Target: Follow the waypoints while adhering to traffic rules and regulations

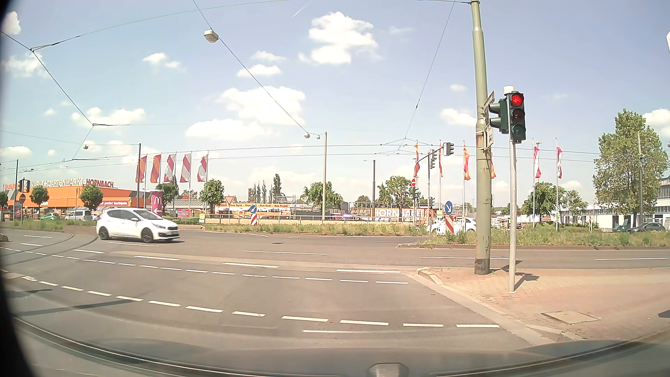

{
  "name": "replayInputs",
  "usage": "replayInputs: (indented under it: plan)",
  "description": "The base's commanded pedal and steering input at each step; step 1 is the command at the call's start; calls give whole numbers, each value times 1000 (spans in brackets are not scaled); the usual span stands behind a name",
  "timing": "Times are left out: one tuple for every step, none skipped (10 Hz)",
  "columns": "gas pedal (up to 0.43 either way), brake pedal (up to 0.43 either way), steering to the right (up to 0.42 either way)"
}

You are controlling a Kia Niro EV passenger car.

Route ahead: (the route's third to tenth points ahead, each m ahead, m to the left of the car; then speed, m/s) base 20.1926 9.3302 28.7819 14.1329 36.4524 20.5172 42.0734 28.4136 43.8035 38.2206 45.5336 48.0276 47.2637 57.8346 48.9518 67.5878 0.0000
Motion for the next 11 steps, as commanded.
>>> replayInputs:
  plan:
    - [0,348,-48]
    - [0,348,-48]
    - [0,348,-48]
    - [0,354,-49]
    - [0,348,-49]
    - [0,348,-48]
    - [0,348,-48]
    - [0,348,-49]
    - [0,348,-48]
    - [0,348,-48]
    - [0,348,-48]
